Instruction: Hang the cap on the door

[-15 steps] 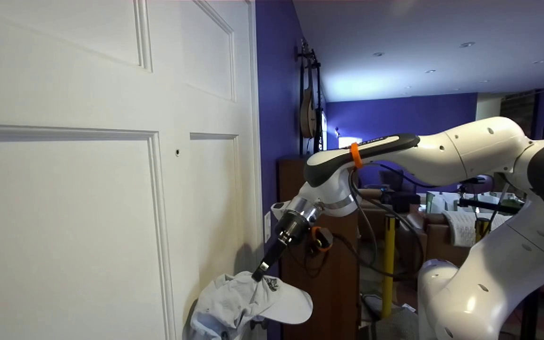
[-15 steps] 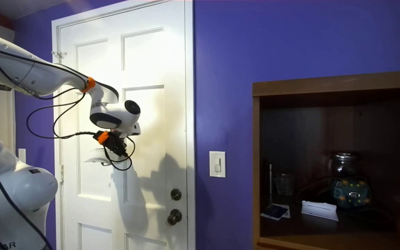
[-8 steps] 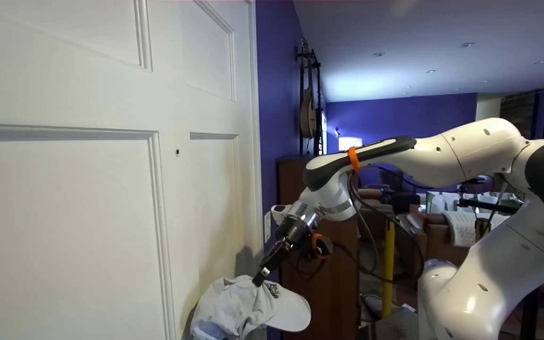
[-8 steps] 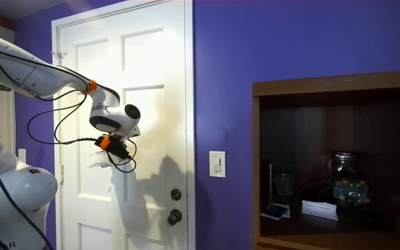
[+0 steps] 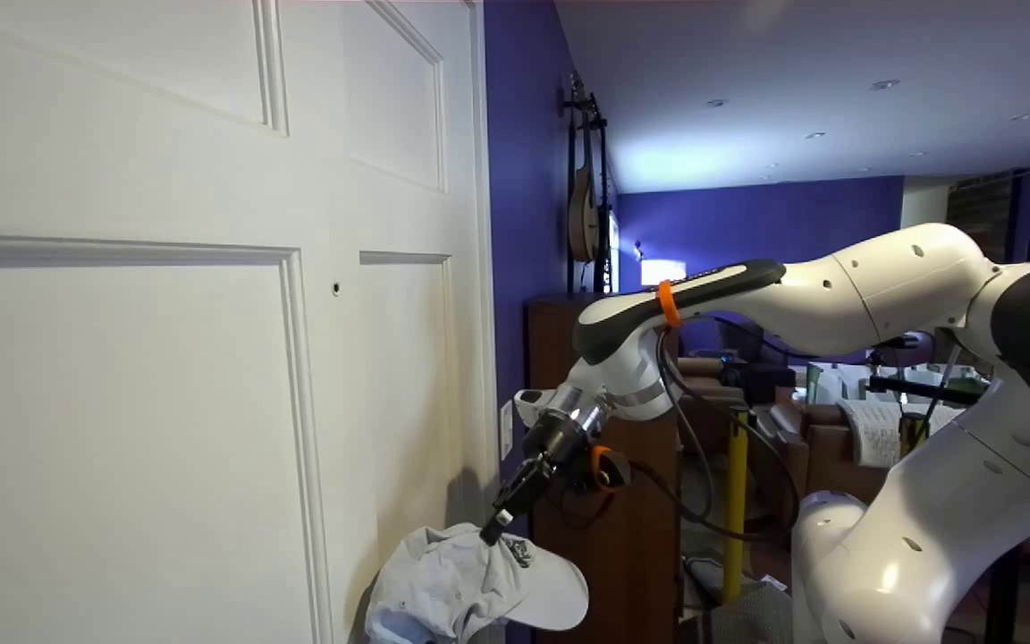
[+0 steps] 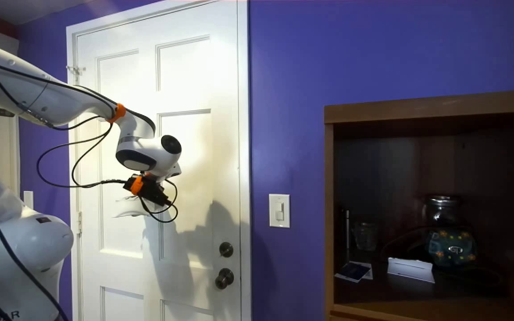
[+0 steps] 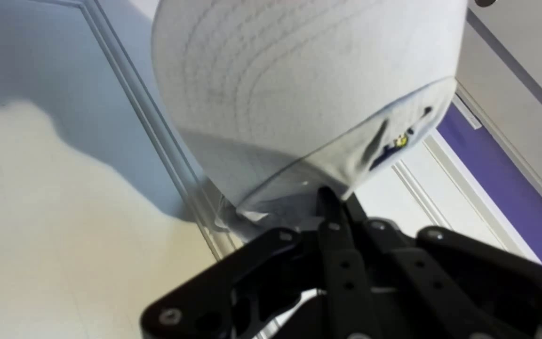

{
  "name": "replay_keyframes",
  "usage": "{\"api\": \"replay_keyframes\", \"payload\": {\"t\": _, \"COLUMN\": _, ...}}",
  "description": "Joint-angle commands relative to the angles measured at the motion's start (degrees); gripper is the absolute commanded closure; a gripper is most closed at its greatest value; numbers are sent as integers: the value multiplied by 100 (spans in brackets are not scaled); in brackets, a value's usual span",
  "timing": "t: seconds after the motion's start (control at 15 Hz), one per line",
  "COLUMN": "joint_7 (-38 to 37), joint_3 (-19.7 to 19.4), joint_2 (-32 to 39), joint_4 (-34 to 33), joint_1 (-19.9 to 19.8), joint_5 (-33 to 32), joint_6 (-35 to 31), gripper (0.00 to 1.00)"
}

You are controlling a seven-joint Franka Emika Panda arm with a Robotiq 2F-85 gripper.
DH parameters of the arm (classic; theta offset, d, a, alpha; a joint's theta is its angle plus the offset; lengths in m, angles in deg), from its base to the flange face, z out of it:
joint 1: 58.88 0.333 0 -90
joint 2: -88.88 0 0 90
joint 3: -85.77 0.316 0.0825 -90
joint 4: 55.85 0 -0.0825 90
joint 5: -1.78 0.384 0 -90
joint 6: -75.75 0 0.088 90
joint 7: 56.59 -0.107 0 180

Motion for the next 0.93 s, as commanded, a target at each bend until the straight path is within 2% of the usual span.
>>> {"api": "replay_keyframes", "payload": {"t": 0.0, "joint_7": 726, "joint_3": -27, "joint_2": 43, "joint_4": 129, "joint_1": -123, "joint_5": 94, "joint_6": 62, "gripper": 99}}
{"api": "replay_keyframes", "payload": {"t": 0.6, "joint_7": 2928, "joint_3": -77, "joint_2": 304, "joint_4": 211, "joint_1": -151, "joint_5": 541, "joint_6": -170, "gripper": 99}}
{"api": "replay_keyframes", "payload": {"t": 0.87, "joint_7": 3904, "joint_3": 41, "joint_2": 560, "joint_4": 214, "joint_1": -161, "joint_5": 1514, "joint_6": -560, "gripper": 99}}
